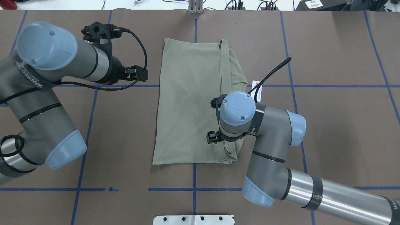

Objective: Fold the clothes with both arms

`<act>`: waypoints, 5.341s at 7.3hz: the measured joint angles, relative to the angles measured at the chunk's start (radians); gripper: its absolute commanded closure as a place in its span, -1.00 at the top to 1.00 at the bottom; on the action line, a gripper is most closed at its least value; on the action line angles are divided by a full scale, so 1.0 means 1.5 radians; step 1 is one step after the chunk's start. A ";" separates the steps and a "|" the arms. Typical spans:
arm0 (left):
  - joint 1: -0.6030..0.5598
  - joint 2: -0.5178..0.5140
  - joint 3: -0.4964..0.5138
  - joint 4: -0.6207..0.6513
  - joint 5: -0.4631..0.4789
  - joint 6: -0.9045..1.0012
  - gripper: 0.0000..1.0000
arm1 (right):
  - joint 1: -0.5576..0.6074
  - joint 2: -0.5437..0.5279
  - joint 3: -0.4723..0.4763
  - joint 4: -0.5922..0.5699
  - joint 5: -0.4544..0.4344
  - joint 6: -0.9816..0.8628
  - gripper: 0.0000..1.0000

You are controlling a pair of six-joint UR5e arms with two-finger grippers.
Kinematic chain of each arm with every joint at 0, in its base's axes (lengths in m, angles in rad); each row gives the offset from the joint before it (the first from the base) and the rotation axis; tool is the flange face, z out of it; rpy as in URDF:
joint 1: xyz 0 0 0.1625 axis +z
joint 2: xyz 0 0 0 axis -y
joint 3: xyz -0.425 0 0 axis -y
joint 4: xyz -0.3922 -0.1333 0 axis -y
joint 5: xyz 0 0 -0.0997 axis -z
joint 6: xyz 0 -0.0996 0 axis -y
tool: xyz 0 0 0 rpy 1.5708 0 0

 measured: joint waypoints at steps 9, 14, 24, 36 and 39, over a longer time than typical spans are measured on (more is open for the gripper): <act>0.026 0.009 0.007 -0.003 0.001 -0.021 1.00 | -0.017 -0.007 0.005 -0.067 0.007 -0.003 1.00; 0.034 0.009 0.010 -0.005 0.001 -0.028 1.00 | -0.017 -0.029 0.040 -0.116 0.007 -0.018 1.00; 0.049 0.003 0.012 -0.006 0.002 -0.034 1.00 | 0.025 -0.078 0.096 -0.114 0.013 -0.024 1.00; 0.047 0.010 0.015 -0.013 0.002 -0.023 1.00 | 0.118 0.049 -0.140 0.046 0.010 -0.120 1.00; 0.047 0.010 0.017 -0.014 0.002 -0.024 1.00 | 0.118 0.049 -0.146 0.046 0.012 -0.121 1.00</act>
